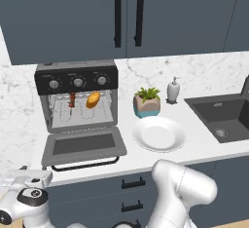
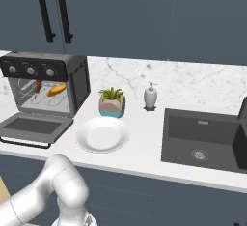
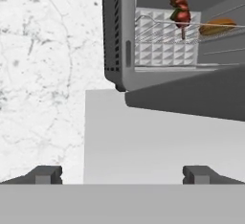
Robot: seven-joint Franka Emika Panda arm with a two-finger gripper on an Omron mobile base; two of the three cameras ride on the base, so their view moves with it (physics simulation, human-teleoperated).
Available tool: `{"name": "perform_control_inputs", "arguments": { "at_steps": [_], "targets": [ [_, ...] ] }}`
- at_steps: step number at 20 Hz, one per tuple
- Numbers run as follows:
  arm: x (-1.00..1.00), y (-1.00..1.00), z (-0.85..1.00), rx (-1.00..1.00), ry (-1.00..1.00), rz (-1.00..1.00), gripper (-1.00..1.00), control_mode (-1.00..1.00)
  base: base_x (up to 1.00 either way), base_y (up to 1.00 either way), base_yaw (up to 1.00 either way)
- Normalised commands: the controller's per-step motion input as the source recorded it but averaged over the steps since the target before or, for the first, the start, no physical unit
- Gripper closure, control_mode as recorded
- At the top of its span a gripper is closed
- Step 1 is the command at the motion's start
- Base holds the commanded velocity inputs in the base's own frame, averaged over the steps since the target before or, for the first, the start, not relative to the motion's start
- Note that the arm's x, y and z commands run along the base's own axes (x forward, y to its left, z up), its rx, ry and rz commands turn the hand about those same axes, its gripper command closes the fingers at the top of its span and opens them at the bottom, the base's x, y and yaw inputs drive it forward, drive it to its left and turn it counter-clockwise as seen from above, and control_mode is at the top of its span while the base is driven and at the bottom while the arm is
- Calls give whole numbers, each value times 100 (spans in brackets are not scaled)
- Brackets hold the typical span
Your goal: Pick up the kebab skewer and baguette bread, and place them inside the toaster oven. Close the toaster oven door and start by setting the timer.
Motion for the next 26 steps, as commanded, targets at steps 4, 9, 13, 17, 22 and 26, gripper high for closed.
{"name": "perform_control_inputs", "arguments": {
  "at_steps": [4,9,13,17,22,26],
  "targets": [
    [26,-25,1,4,0,0,-100,-100,0,0,0],
    [10,-15,10,2,0,0,-100,-100,0,0,0],
    [2,-11,37,1,0,0,-100,-100,0,0,0],
    [5,-18,58,3,0,-3,-100,-100,0,0,0],
    [8,-25,66,5,0,-6,-100,-100,0,0,0],
    [13,-32,66,5,0,-7,-100,-100,0,0,0]
  ]
}}
